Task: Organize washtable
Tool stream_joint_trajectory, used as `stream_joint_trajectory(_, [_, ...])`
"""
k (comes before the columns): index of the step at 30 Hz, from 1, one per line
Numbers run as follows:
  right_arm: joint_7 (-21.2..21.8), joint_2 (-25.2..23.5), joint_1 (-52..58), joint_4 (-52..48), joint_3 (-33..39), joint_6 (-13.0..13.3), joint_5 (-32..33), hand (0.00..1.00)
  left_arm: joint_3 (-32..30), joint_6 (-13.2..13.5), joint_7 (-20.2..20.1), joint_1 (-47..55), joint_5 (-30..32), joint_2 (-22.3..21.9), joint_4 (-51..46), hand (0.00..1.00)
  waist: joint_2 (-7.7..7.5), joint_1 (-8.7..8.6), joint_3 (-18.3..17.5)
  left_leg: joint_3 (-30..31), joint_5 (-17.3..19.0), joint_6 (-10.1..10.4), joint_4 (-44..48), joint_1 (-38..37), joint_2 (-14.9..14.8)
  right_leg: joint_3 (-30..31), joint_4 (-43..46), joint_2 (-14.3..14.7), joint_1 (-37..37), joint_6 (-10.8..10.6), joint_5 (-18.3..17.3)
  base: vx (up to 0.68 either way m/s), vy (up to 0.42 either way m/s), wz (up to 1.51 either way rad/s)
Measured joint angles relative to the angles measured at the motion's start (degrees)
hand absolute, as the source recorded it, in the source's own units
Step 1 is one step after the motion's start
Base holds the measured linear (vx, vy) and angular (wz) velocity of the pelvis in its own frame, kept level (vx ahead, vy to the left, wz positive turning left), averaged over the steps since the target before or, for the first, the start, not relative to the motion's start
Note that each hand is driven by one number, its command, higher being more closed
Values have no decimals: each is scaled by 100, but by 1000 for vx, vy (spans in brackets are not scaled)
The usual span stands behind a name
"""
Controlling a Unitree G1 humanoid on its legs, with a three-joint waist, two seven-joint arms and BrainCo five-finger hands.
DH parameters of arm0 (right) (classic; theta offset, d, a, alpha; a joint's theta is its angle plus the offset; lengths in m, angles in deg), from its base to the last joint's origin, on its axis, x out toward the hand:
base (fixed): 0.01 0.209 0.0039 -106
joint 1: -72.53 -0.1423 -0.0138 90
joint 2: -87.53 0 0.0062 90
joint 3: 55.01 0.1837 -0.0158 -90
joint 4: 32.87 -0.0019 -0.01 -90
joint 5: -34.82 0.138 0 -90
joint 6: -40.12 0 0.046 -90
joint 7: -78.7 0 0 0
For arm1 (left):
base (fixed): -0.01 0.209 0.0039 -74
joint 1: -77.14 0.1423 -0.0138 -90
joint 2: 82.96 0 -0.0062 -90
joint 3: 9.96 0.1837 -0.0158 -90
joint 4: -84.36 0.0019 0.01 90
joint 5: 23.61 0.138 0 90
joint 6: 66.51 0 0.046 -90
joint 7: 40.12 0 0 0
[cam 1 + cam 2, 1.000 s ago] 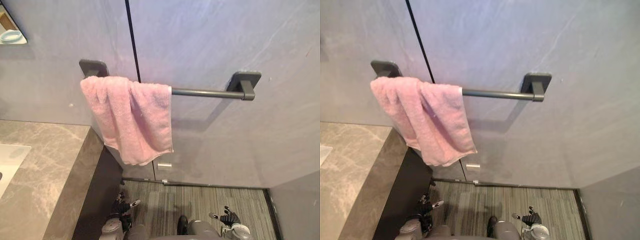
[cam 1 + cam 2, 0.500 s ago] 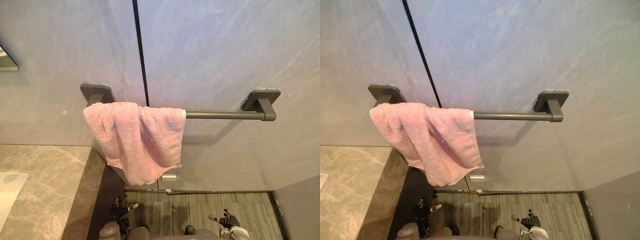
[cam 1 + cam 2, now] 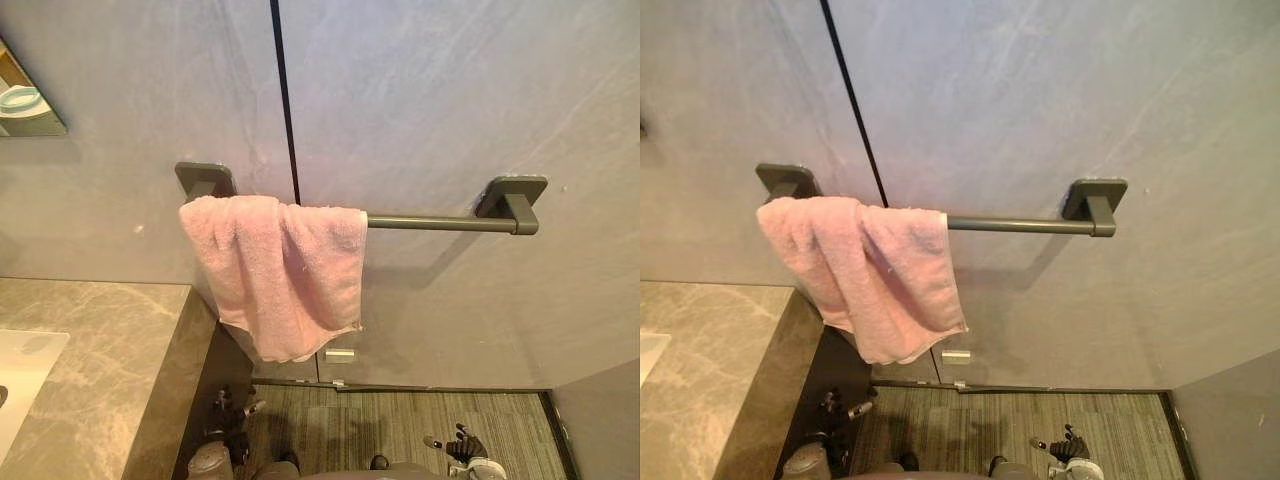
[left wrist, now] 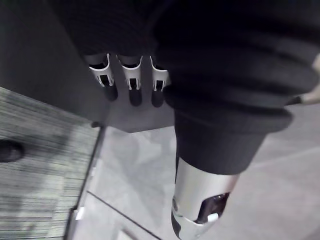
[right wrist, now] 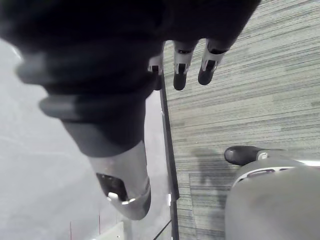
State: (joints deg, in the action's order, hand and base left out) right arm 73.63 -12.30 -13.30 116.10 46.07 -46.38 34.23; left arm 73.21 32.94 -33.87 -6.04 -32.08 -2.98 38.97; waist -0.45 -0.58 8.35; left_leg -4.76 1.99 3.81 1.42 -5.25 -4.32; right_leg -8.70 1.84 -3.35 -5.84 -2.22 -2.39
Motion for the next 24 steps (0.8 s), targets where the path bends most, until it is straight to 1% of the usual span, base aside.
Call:
stream_joint_trajectory(1, [-4, 19, 18, -91, -42, 0, -2, 0, -2, 7, 28, 146, -42, 0, -550, 0, 1, 1, 0, 26, -47, 6, -65, -10, 10, -20, -4, -7, 9, -3, 10, -88, -5, 8])
stream_joint_trajectory(3, [-7, 33, 38, -208, -44, 7, -4, 0, -7, 57, 34, 327, -119, -1, -1198, 0, 2, -1, 0, 76, -64, 22, -96, -13, 26, -47, -4, -20, 10, -7, 15, -75, -2, 9])
stream_joint_trajectory(5, [-21, 53, 71, -289, -43, 13, -5, 0, -11, 132, 33, 518, -239, -5, -2040, 0, 10, 5, -5, 136, -64, 21, -102, -16, 43, -65, 0, -33, 4, -11, 12, -51, 2, 6])
stream_joint_trajectory(7, [-21, 50, 104, -391, -51, 12, -33, 0, -15, 233, 33, 583, -330, -5, -2418, 0, 16, 24, -7, 159, -64, 21, -105, -14, 50, -72, 0, -37, 4, -43, -9, -15, -2, 2])
stream_joint_trajectory(10, [-20, 48, 111, -421, -82, 12, -116, 0, -5, 241, 28, 587, -447, -33, -2753, 0, 20, 63, -16, 172, -66, 19, -108, -14, 51, -80, 4, -36, 1, -41, -10, 29, -6, 1])
stream_joint_trajectory(11, [-8, 44, 149, -424, -115, 8, -180, 0, 28, 354, 20, 588, -450, -43, -3406, 0, 24, 133, -53, 200, -66, 16, -110, -15, 58, -90, 2, -34, -11, -43, -22, 102, -18, 2])
stream_joint_trajectory(12, [-1, 43, 149, -430, -158, 8, -180, 0, 30, 387, 20, 586, -450, -43, -3573, 0, 28, 130, -69, 228, -65, 15, -114, -15, 61, -92, 0, -34, -25, -43, -24, 101, -16, 1])
stream_joint_trajectory(16, [7, 37, 152, -467, -195, 8, -180, 0, 89, 436, 17, 559, -459, -23, -3792, 0, 26, 125, -82, 250, -64, 13, -116, -60, 64, -95, -4, -35, -90, -41, -25, 2, -2, 0])
stream_joint_trajectory(19, [25, 39, 176, -489, -216, 8, -180, 0, 250, 480, 0, 559, -442, 119, -3964, 0, 35, 125, -101, 252, -64, 13, -116, -93, 63, -86, 1, -37, -84, -40, -25, -62, -4, 0])
stream_joint_trajectory(24, [25, 47, 216, -480, -298, 3, -180, 0, 282, 491, 1, 557, -435, 157, -3965, 0, 35, 83, -169, 244, -63, 14, -126, -104, 61, -64, -4, -36, -78, -40, -24, -41, -6, -2])
